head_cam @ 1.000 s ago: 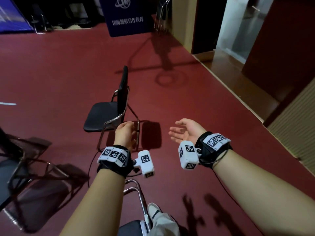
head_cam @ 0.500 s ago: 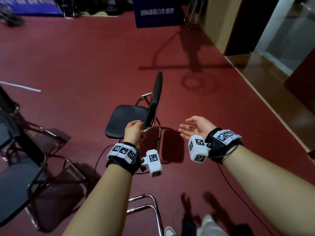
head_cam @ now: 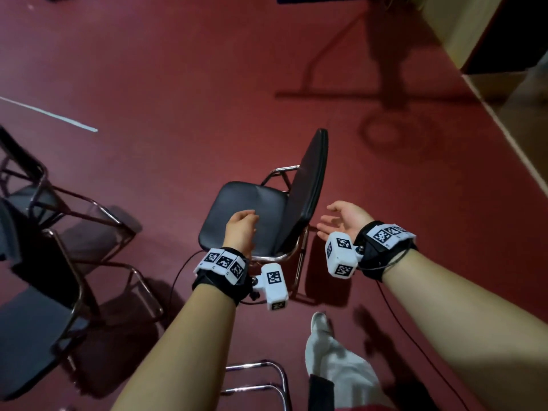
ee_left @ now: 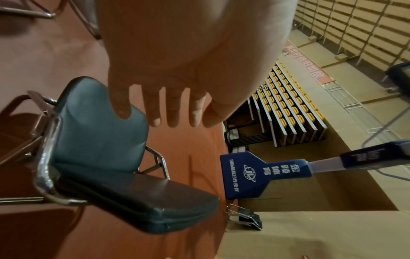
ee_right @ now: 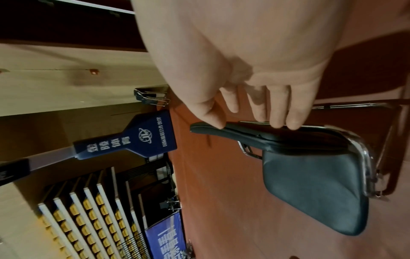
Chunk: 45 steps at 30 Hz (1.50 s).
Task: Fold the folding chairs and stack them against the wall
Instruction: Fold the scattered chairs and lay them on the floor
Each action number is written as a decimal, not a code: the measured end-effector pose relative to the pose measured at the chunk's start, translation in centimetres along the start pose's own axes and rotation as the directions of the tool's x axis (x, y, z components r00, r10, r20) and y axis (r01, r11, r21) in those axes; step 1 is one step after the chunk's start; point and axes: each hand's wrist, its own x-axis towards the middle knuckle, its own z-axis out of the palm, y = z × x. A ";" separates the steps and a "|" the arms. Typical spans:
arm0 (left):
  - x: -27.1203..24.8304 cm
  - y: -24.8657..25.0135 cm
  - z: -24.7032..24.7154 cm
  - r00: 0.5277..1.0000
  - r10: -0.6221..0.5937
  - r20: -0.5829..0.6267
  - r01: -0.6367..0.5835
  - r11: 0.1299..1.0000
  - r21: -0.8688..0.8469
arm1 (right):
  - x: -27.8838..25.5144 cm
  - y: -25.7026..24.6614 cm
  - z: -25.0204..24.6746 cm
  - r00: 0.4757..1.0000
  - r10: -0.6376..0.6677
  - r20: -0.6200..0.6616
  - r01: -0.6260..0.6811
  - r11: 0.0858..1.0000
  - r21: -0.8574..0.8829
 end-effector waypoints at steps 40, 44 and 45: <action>16.1 11.5 3.3 0.932 -0.136 0.336 0.005 0.931 0.364 | 14.2 -5.6 5.6 0.937 -0.163 -0.308 -0.018 0.860 -0.509; 15.1 10.4 1.0 0.946 -0.133 0.297 0.023 0.937 0.348 | 15.0 -5.3 8.0 0.966 -0.140 -0.218 0.027 0.891 -0.453; 14.9 10.1 0.3 0.948 -0.141 0.284 0.037 0.939 0.342 | 15.2 -5.1 8.9 0.972 -0.138 -0.190 0.040 0.894 -0.447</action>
